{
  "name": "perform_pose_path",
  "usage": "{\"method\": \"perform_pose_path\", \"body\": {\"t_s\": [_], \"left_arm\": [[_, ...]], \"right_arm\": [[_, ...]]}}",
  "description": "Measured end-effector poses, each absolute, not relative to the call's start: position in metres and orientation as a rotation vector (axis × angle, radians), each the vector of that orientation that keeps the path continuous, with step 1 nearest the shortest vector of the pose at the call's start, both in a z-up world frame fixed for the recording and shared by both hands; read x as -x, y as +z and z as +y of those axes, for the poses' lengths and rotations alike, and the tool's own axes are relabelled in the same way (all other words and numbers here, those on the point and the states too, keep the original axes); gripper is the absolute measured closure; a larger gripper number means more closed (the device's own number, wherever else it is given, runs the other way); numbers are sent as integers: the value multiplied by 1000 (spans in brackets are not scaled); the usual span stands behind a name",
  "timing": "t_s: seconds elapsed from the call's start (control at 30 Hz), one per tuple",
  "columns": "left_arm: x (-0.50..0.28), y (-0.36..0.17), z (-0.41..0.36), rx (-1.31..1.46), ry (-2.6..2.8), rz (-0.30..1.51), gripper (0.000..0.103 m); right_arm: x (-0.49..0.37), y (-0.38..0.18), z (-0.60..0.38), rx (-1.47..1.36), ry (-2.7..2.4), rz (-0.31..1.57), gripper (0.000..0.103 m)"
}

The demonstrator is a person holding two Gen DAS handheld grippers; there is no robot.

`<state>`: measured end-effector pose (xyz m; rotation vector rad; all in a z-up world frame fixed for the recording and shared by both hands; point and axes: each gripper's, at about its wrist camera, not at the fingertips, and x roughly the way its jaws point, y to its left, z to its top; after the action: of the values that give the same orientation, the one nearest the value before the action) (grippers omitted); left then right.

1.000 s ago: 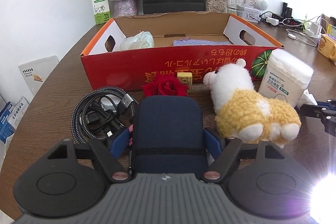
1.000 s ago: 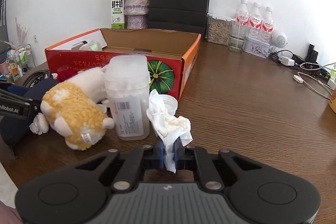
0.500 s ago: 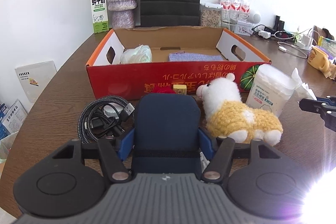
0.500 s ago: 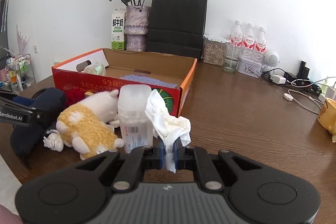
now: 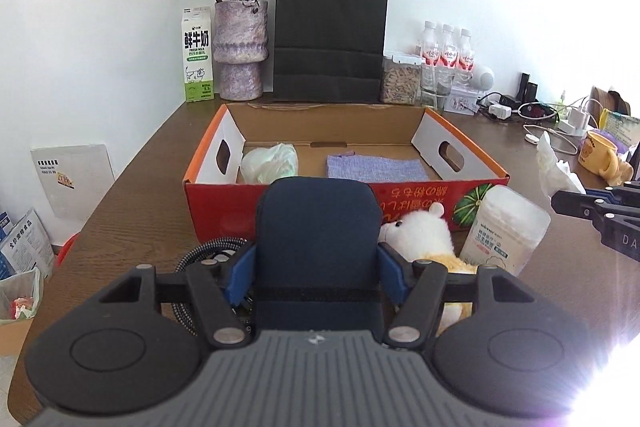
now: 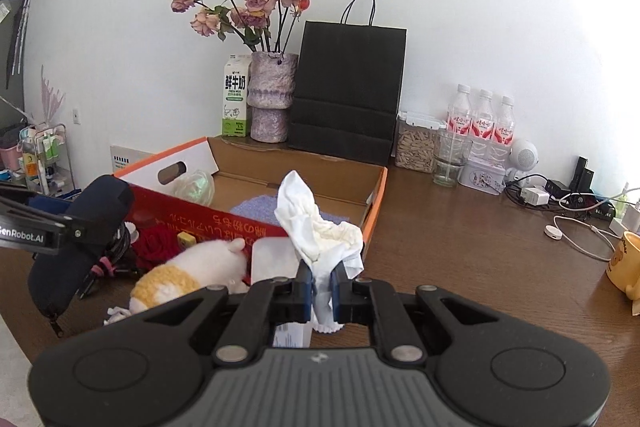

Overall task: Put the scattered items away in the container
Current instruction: 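Lift both items over the box wall and release them inside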

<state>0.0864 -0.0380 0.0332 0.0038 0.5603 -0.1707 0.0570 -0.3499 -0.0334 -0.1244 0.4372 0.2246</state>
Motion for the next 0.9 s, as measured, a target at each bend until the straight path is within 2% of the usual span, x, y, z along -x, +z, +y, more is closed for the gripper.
{"method": "perform_pose_path", "body": {"t_s": [0.43, 0.9], "left_arm": [[-124, 77, -33, 83, -167, 419, 38], [-219, 87, -42, 176, -149, 398, 38]], "right_arm": [[-105, -1, -320, 98, 278, 333, 95], [-207, 0, -319, 43, 214, 334, 95]]}}
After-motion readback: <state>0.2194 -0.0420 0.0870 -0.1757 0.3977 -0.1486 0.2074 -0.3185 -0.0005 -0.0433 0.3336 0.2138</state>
